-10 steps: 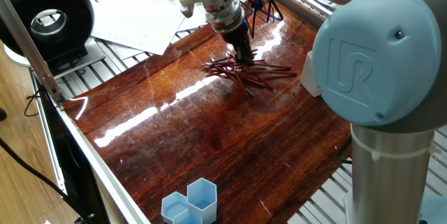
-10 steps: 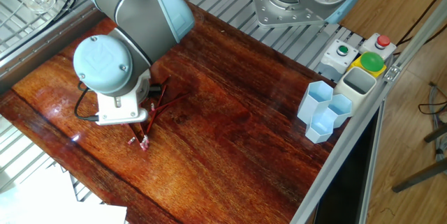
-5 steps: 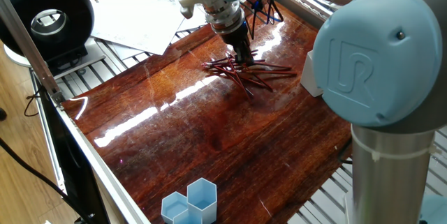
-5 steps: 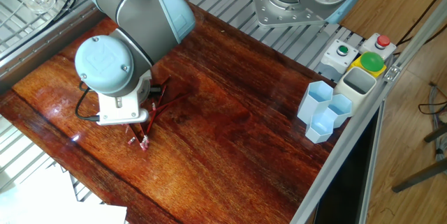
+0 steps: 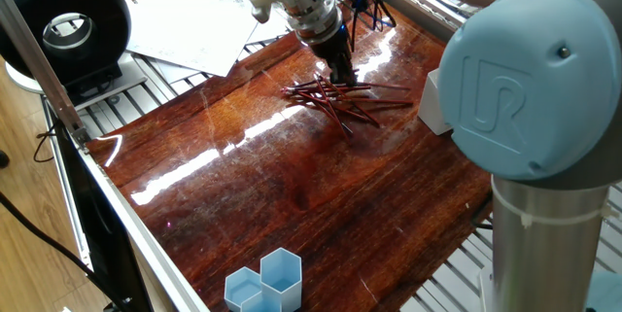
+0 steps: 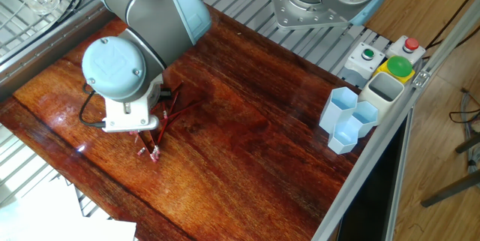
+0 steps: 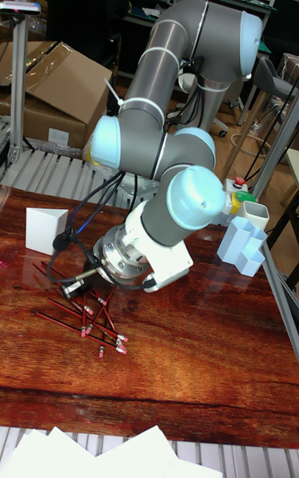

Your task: Put the pen into the pen holder

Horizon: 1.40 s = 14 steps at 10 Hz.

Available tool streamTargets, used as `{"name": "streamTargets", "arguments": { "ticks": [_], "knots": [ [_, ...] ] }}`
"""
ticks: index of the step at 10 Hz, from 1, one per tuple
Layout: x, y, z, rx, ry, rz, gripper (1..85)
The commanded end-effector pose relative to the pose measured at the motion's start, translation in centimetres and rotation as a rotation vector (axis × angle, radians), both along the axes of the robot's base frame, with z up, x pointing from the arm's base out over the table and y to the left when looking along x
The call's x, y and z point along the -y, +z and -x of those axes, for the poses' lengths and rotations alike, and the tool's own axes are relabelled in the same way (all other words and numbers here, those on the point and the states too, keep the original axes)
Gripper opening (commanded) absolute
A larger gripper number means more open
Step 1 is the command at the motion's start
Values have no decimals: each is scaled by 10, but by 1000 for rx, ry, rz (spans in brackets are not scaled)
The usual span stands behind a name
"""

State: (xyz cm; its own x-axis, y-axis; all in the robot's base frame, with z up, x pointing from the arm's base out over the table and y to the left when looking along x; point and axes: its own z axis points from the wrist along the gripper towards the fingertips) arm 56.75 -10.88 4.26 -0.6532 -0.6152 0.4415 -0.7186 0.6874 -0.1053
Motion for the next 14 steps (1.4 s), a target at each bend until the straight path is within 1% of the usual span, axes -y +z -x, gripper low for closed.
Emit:
{"name": "streamTargets", "arguments": {
  "ticks": [1, 2, 3, 4, 5, 6, 7, 8, 9, 10, 11, 12, 13, 14],
  "knots": [
    [13, 53, 14, -15, -1, 17, 10],
    [22, 81, 20, -15, 10, 7, 10],
    [26, 100, 27, -14, 11, -18, 10],
    [26, 118, 36, 0, -12, -39, 10],
    [22, 130, 47, 21, -50, -64, 10],
    [15, 138, 60, 39, -98, -98, 10],
    [-4, 134, 64, 46, -163, -158, 10],
    [-17, 130, 59, 74, -196, -203, 10],
    [-27, 128, 54, 100, -232, -237, 10],
    [-27, 128, 52, 111, -254, -230, 10],
    [-12, 130, 55, 111, -260, -168, 10],
    [-9, 131, 58, 115, -305, -143, 10],
    [-9, 130, 51, 149, -328, -140, 10],
    [-14, 126, 30, 222, -302, -180, 10]
  ]
}}
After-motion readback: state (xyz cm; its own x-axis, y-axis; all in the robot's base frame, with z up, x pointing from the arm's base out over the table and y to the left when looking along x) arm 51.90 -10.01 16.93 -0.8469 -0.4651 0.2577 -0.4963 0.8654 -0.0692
